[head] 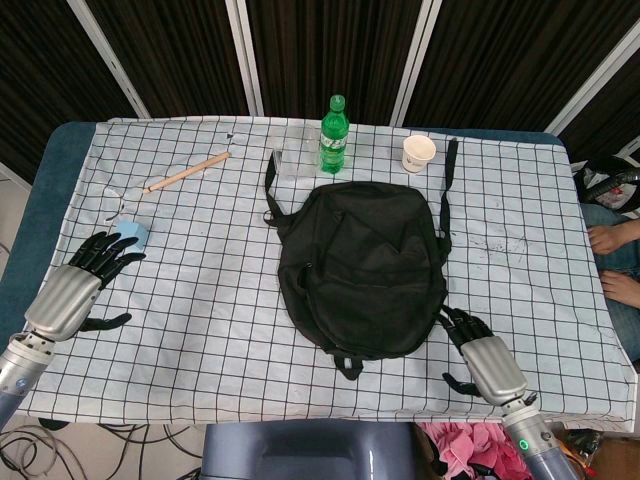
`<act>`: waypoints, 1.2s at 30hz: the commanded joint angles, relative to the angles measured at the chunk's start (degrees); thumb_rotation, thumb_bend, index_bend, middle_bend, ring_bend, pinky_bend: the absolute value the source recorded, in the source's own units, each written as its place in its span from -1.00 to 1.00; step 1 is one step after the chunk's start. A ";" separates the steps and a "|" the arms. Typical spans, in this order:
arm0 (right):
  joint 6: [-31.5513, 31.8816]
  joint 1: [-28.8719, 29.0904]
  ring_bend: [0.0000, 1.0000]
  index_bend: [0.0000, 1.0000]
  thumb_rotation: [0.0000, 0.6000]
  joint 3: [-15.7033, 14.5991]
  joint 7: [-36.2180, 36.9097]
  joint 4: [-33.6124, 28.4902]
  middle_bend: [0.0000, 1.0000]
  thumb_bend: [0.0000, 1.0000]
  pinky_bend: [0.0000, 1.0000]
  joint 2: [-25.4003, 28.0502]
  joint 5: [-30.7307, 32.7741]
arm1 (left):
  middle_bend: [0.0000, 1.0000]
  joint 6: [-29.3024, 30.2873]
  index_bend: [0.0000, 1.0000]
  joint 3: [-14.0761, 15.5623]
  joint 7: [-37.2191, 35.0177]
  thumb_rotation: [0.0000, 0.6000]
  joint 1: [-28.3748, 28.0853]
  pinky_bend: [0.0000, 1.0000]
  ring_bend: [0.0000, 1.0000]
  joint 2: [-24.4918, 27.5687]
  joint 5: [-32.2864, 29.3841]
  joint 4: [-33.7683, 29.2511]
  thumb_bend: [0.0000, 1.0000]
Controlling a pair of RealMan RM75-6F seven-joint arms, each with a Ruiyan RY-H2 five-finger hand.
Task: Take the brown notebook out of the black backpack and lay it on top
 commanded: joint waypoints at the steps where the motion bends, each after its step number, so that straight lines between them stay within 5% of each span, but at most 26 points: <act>1: 0.67 -0.69 -0.91 -0.92 1.00 0.05 -1.21 1.87 -1.00 -0.59 -0.76 -4.29 -0.18 | -0.81 2.40 -0.65 0.42 0.29 1.00 1.81 -1.00 -1.00 -1.32 0.27 1.75 -0.98; 9: -1.29 0.64 -0.91 -0.92 1.00 0.50 0.49 2.89 -1.00 -0.59 -0.76 -9.53 -0.63 | -0.82 3.18 -0.64 0.81 -0.66 1.00 3.31 -1.00 -1.00 -2.83 -0.22 3.98 -0.98; 19: -1.54 0.27 -0.92 -0.92 1.00 -2.93 -1.49 1.41 -1.00 -0.64 -0.76 -11.65 -4.64 | -0.82 2.79 -0.64 0.09 -0.61 1.00 3.24 -1.00 -1.00 -2.97 -0.54 4.35 -0.98; 28: 1.38 -0.92 -0.92 -0.87 1.00 1.10 -8.71 9.28 -1.00 -0.65 -0.76 -19.92 -2.03 | -0.81 2.36 -0.65 -0.10 0.20 1.00 3.07 -1.00 -1.00 -3.52 -0.13 4.29 -0.98; 36: 0.26 0.24 -0.92 -0.83 1.00 3.58 -8.09 13.91 -1.00 -0.65 -0.76 -23.89 0.35 | -0.82 1.83 -0.64 -0.47 0.89 1.00 3.15 -1.00 -1.00 -3.45 -0.89 3.68 -0.98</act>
